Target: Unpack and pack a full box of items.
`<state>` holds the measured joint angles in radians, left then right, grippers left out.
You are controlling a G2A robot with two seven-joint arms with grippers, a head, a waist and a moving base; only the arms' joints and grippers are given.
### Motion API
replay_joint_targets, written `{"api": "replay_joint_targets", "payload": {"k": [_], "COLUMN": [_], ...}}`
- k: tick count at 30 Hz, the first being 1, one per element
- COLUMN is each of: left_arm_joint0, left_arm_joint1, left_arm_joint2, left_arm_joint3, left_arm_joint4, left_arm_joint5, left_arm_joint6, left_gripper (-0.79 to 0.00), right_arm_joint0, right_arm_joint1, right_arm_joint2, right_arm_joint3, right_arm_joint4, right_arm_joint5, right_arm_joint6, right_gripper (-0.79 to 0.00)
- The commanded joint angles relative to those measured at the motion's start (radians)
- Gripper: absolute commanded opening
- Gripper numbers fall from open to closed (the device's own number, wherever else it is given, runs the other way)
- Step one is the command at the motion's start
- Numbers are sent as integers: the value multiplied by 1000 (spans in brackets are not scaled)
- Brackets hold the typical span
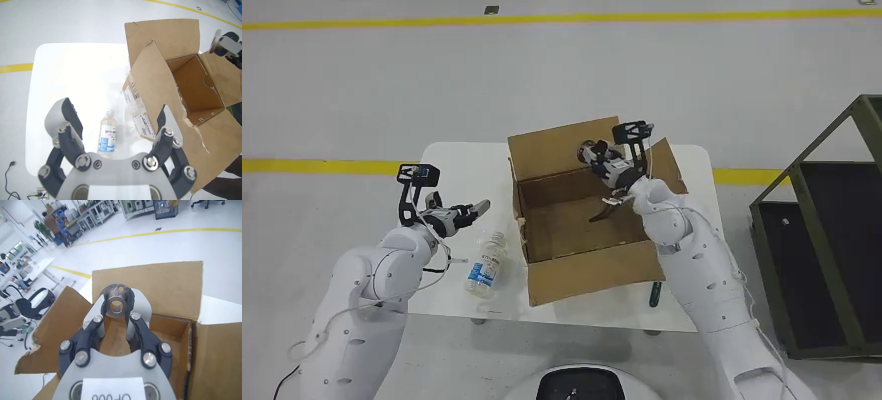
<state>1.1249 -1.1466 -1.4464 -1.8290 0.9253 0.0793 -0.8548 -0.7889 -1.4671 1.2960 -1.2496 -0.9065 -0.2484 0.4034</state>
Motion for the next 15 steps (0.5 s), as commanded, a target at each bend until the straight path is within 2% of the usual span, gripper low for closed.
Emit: {"api": "replay_joint_targets", "payload": {"k": [1, 11, 15], "left_arm_joint0": [0, 0, 0], "left_arm_joint1": [0, 0, 0], "left_arm_joint2": [0, 0, 0], "left_arm_joint3": [0, 0, 0], "left_arm_joint4": [0, 0, 0], "left_arm_joint5": [0, 0, 0], "left_arm_joint6": [0, 0, 0], "left_gripper": [0, 0, 0], "right_arm_joint0": [-23, -29, -64], "right_arm_joint1": [10, 11, 19], "right_arm_joint2": [19, 19, 46], "right_arm_joint3": [-39, -51, -119], "right_arm_joint4": [-59, -67, -82], "right_arm_joint5": [28, 29, 27], "right_arm_joint6": [24, 24, -23], "right_gripper": [-785, -785, -785]}}
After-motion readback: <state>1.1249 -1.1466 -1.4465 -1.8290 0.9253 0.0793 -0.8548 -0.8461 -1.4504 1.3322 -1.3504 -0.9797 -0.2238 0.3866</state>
